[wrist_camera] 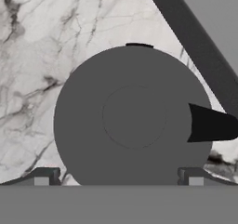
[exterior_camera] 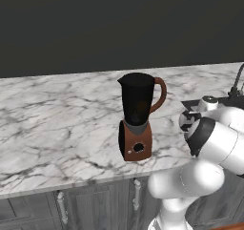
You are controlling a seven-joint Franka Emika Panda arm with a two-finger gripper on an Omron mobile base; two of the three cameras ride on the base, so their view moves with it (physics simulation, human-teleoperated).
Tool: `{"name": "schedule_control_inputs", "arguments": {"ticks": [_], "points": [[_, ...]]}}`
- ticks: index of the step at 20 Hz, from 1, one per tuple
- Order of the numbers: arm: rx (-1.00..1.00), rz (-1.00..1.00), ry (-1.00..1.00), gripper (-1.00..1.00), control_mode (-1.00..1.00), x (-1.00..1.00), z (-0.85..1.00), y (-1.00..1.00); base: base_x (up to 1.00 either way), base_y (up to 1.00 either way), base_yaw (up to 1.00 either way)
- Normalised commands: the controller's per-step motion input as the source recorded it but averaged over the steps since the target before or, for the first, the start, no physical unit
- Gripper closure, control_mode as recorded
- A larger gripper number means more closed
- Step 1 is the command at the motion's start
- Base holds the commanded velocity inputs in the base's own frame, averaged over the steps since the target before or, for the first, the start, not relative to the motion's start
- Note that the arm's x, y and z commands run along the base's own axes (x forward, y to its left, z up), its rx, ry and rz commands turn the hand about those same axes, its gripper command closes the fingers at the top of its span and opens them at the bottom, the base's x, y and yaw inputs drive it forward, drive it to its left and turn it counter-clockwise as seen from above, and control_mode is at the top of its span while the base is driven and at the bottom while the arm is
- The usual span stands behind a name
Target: Open the blender lid, put the orange in the blender, close the lid, and start the blender.
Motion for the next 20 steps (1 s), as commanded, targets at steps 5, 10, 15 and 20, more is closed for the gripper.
{"name": "schedule_control_inputs", "arguments": {"ticks": [5, 10, 15, 20], "points": [[0.0, 0.0, 0.0, -1.0, -1.0, 0.02, -0.01, -0.19, 0.0, 0.0, 0.0], [0.0, 0.0, 0.0, -1.0, -1.0, 0.09, -0.17, -0.08, 0.0, 0.0, 0.0], [0.0, 0.0, 0.02, -1.0, -1.0, 0.21, -0.42, 0.0, 0.0, 0.0, 0.0], [0.0, 0.0, 0.01, -1.0, -1.0, 0.3, -0.32, 0.0, 0.0, 0.0, 0.0]]}}
